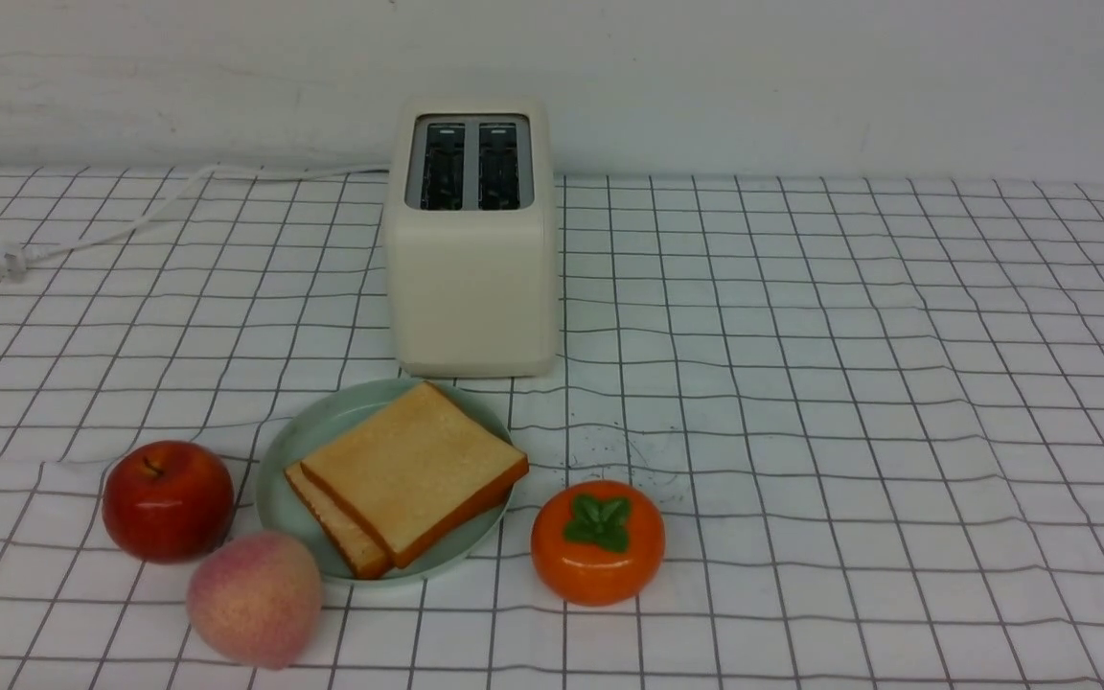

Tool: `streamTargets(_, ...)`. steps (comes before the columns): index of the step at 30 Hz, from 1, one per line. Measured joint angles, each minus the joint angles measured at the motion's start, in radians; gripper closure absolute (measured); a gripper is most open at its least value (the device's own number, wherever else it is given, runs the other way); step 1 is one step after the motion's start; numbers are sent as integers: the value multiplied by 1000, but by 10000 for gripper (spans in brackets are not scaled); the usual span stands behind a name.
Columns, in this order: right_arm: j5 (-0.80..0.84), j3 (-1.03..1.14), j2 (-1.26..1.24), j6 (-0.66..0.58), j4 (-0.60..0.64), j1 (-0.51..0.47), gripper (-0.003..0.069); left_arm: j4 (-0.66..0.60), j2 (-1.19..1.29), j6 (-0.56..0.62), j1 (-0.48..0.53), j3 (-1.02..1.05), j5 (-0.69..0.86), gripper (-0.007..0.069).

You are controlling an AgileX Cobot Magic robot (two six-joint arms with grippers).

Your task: Take toasted bread from bread machine on white checkered table place on plate.

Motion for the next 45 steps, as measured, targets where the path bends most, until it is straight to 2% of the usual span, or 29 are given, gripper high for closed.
streamTargets(45, 0, 0, 0, 0, 0, 0, 557, -1, 0, 0, 0, 0, 2, 621)
